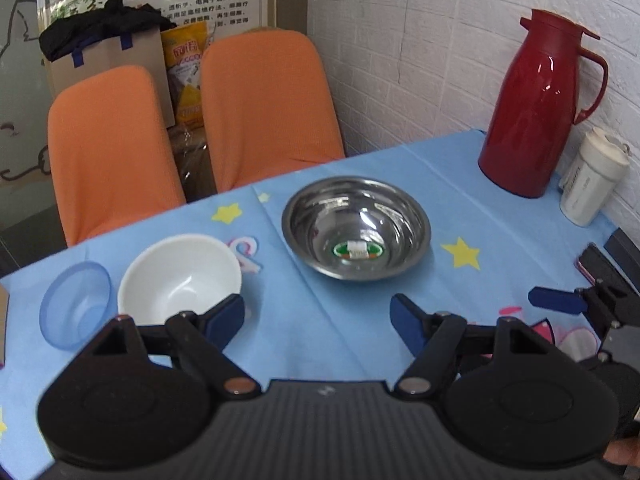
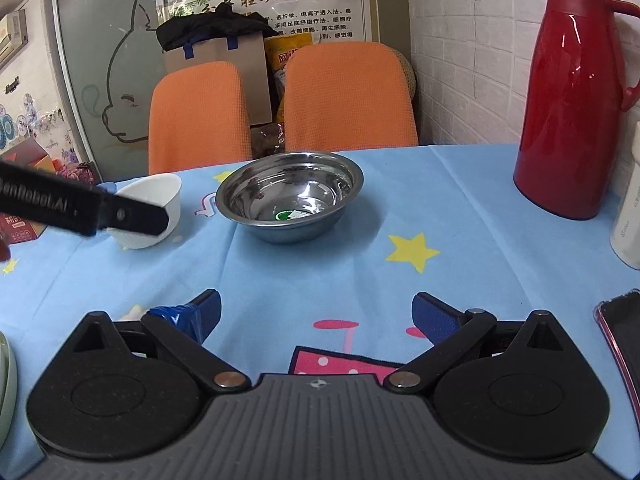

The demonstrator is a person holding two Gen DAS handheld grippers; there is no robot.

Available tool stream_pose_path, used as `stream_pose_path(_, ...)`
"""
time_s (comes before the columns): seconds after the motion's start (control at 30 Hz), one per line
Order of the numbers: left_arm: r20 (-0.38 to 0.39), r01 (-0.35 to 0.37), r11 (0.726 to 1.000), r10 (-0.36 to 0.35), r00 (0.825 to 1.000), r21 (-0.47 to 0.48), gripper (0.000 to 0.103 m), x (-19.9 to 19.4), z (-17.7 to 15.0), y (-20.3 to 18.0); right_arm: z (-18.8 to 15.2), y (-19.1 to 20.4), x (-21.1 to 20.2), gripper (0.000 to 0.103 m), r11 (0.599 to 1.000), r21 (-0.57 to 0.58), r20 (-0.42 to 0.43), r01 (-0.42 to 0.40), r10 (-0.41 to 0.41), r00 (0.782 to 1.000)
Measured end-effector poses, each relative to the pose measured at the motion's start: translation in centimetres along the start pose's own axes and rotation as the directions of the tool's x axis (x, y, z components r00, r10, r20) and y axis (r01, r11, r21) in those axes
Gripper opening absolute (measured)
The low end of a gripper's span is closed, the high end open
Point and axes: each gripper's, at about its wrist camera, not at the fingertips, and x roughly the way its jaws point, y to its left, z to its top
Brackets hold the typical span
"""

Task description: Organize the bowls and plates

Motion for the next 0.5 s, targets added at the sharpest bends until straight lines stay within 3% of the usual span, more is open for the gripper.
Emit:
stream_pose_path(0.2, -0.065, 0.036, 0.999, -0.038, 0.997, -0.024, 0.073, 6.4, 4.8, 0.8, 1.8, 0.6, 3.3, 0.090, 0.998, -0.045, -0.048, -0.032, 0.029, 0.998)
stream_pose_path(0.4, -0.176, 0.022, 0.998, -0.033, 0.984, -0.060, 0.073, 13.3, 6.8, 1.6, 3.3, 0.2, 6.8, 0.089, 0.998, -0.063, -0.092, -0.026, 0.020, 0.996)
stream_pose_path(0.5, -0.190, 0.004, 0.999, -0.013, 0.982, -0.047, 0.073, 15.1, 7.2, 1.4, 3.6, 0.2, 8.6, 0.089, 0.997, -0.071, -0.118, -0.033, 0.024, 0.993)
